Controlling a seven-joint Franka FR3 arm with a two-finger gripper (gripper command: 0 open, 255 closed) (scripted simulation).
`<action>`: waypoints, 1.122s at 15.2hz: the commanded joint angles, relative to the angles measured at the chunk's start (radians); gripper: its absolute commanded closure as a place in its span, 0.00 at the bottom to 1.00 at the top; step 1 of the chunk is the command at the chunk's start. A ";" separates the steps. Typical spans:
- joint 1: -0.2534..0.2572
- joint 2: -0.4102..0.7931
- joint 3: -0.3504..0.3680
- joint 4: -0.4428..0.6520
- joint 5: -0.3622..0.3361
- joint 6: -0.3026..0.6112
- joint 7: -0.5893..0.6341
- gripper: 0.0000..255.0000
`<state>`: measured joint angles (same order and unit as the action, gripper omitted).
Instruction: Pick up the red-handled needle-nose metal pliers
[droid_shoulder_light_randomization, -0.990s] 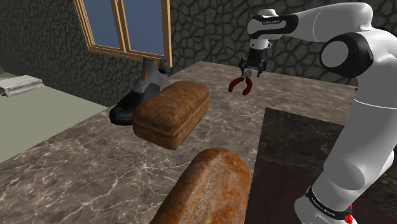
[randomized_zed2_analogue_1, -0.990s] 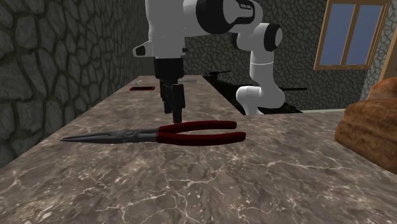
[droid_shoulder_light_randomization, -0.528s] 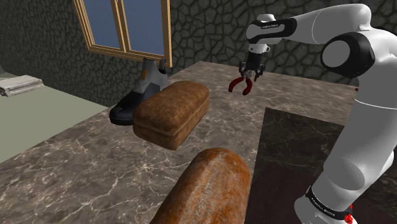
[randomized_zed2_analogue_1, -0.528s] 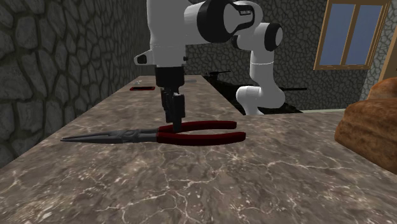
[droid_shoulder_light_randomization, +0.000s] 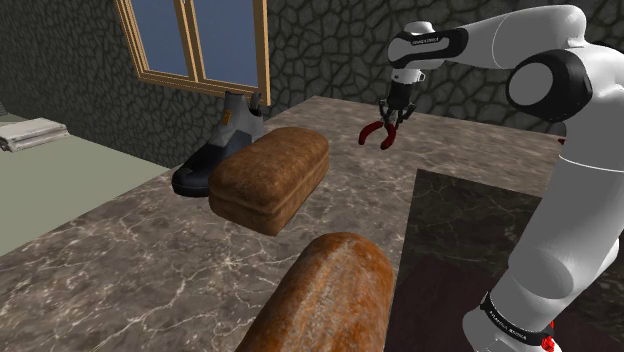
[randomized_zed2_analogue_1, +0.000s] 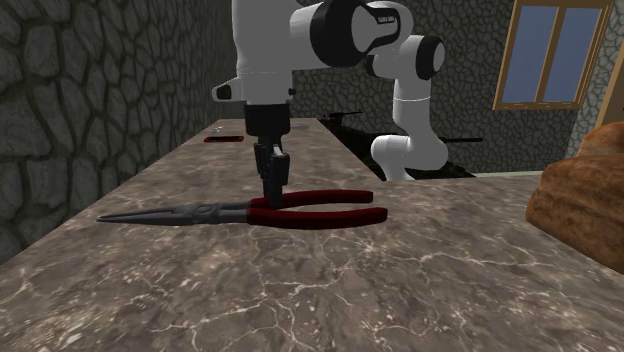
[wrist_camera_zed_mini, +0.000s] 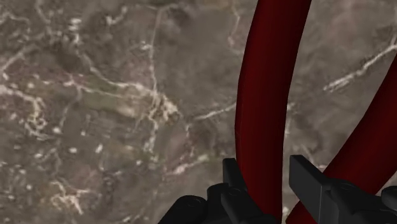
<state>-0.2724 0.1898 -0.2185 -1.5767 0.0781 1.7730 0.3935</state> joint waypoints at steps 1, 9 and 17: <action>-0.002 0.014 -0.001 0.006 0.000 -0.006 0.001 1.00; -0.006 0.024 -0.003 0.128 0.001 -0.118 0.004 1.00; -0.013 0.050 -0.004 0.261 0.007 -0.225 0.005 1.00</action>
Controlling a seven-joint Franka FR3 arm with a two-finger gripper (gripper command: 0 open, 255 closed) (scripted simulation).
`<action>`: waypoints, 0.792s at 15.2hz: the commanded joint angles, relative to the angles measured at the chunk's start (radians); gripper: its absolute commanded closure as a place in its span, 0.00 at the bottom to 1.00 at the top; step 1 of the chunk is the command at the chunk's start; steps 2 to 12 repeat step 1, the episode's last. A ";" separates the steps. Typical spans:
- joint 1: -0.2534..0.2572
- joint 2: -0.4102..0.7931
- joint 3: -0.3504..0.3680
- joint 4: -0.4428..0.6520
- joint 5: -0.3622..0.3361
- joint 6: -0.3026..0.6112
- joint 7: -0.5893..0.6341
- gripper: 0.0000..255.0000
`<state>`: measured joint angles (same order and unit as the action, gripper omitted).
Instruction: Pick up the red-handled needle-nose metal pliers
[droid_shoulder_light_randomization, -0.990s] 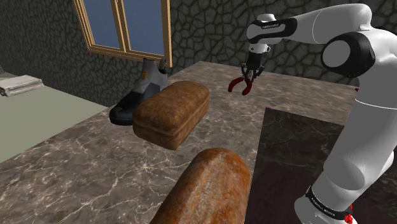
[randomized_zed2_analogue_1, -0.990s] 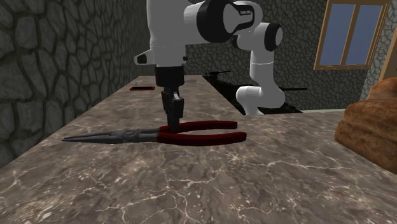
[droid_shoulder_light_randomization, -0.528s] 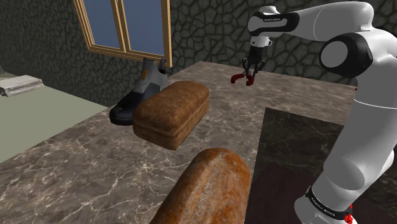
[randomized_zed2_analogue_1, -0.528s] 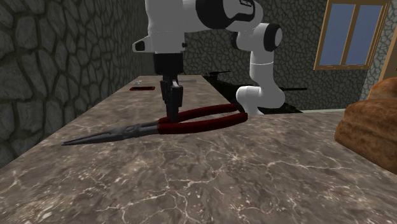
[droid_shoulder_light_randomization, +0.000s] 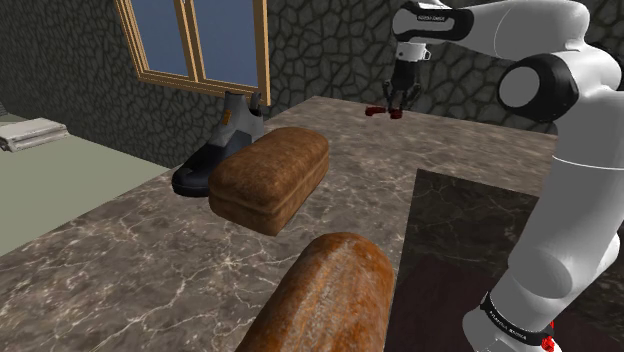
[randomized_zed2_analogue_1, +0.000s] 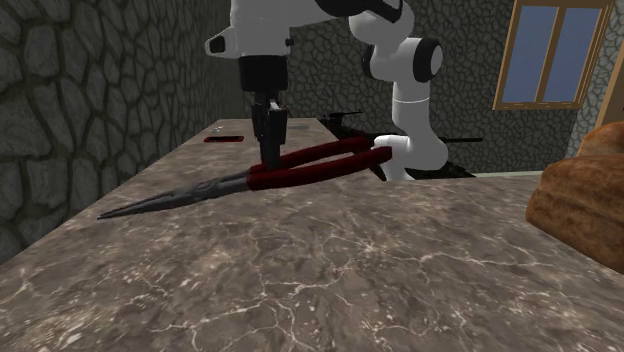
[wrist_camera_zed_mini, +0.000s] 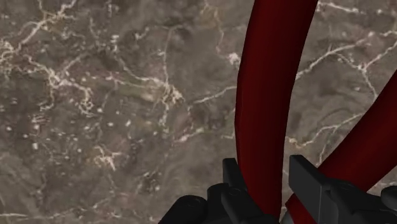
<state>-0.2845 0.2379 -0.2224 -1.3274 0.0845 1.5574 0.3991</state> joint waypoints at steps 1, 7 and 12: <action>-0.001 0.002 0.000 0.012 0.001 -0.010 -0.001 1.00; -0.001 0.002 0.000 0.012 0.001 -0.010 -0.001 1.00; -0.001 0.002 0.000 0.012 0.001 -0.010 -0.001 1.00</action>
